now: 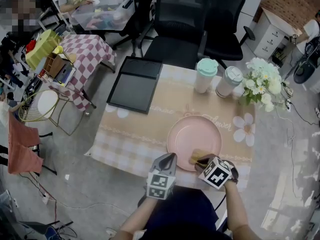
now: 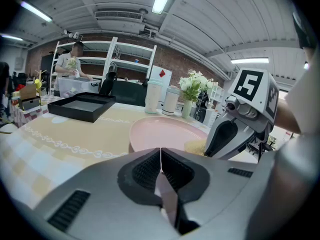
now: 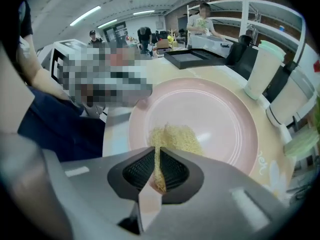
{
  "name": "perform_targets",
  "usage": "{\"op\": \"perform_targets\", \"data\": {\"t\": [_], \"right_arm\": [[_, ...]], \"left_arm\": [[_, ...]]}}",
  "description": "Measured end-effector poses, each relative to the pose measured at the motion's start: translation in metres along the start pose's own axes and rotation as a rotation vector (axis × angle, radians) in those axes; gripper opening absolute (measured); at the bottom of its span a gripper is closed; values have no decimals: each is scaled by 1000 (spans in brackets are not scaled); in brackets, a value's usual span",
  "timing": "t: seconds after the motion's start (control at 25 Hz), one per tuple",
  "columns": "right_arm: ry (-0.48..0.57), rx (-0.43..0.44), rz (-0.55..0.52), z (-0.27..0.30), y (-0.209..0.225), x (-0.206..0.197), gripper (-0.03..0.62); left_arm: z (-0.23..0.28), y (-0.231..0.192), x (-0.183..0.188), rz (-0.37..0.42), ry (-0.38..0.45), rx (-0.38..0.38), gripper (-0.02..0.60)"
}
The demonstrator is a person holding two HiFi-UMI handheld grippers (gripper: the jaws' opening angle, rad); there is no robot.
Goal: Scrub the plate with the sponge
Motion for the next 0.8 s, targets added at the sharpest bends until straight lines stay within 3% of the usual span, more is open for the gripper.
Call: {"op": "perform_targets", "data": {"t": [0.2,0.36,0.52,0.8], "right_arm": [[148,71,91,-10,-6,11,32],[315,36,147,-32,2,21,32],[502,-54,198,-56,17,24,32],[788,-303,307,-105,40,16,32]], "left_arm": [[-2,-1,3,-8,15,-7,12],[-6,-3,14,-12,50,1,12],[-10,-8,25,-22,77,20,12],[-18,-15,43,-29,121,46,12]]}}
Point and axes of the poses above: the fingertips, and each gripper's own axes: z forward along the fingers, y to its right, x out of its top, the point moved 8 cm from there along -z, backward along the fingers, and after that the axes turned 2 degrees about -z, right-handed, at the moved point
